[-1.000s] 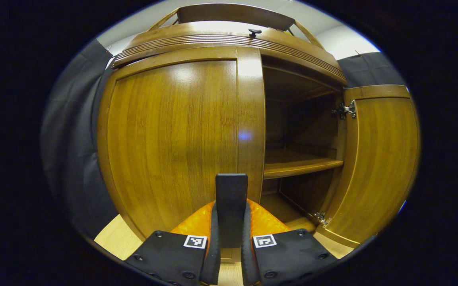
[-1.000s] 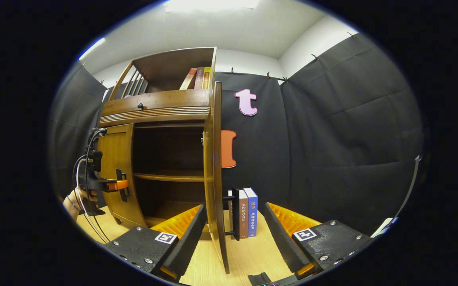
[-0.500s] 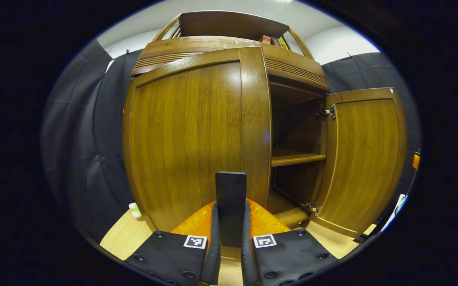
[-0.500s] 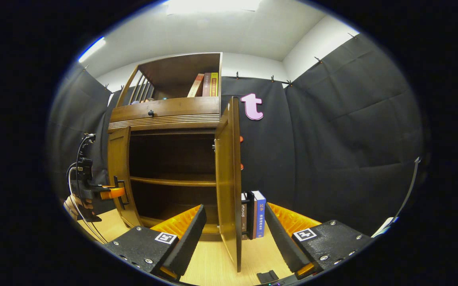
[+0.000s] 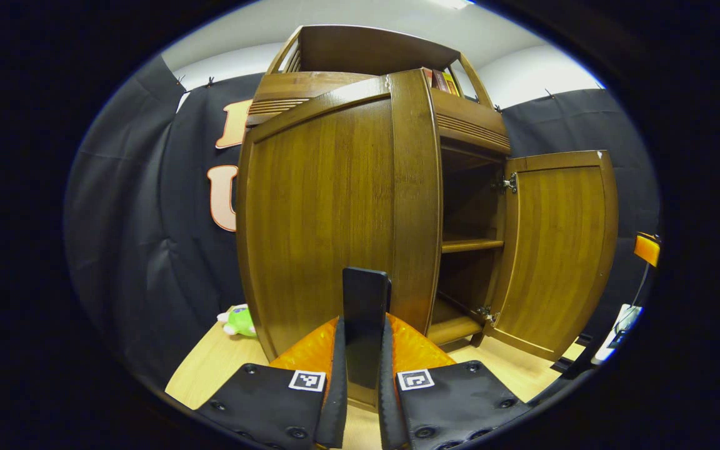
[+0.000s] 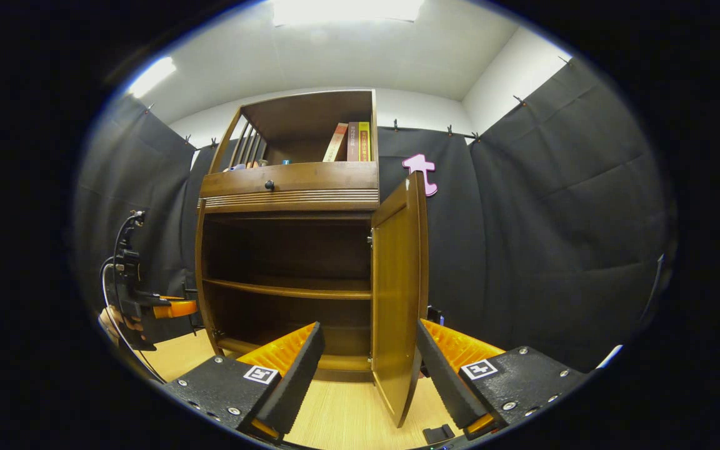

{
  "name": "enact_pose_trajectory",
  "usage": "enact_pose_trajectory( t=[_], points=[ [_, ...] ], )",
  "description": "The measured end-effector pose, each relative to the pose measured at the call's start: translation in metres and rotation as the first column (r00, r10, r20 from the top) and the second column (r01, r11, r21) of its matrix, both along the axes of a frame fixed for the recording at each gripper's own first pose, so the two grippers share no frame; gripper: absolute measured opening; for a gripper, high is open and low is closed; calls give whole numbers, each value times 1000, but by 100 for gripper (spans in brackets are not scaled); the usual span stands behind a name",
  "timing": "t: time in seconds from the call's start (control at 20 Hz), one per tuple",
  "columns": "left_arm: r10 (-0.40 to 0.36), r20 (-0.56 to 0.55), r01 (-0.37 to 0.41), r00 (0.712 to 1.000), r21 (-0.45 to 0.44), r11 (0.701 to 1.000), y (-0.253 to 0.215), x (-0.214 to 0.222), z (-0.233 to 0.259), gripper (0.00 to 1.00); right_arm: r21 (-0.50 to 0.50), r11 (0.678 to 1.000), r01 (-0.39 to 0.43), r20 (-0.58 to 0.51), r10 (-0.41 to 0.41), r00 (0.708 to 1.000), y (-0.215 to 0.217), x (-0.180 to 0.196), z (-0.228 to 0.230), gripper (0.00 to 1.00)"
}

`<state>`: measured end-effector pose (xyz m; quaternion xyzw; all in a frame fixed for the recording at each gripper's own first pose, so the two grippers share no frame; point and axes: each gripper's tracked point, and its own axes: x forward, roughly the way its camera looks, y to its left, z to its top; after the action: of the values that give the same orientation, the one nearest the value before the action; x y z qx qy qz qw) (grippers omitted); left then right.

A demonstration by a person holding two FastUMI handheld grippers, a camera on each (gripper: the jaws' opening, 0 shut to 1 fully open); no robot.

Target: Open the right door of the double-door shoe cabinet with the right hand, and open the left door with the left hand.

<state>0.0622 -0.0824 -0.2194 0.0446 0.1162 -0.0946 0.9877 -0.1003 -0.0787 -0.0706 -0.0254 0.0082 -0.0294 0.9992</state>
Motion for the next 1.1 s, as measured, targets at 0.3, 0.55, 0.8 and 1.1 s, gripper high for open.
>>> enact_pose_trajectory(
  t=[0.3,0.55,0.8,1.1],
  points=[
    [50,8,-50,999,3,999,37,-25,8,28,19,999,-38,-15,39,999,22,1,-3,100],
    [97,16,-97,995,3,995,68,-39,16,19,28,997,-74,-16,74,997,42,4,-2,100],
    [145,2,-145,989,6,989,96,-44,14,19,32,994,-103,-20,104,994,60,6,-2,100],
    [191,4,-191,981,-6,981,137,-43,18,18,30,993,-111,-18,112,994,68,9,0,100]
  ],
)
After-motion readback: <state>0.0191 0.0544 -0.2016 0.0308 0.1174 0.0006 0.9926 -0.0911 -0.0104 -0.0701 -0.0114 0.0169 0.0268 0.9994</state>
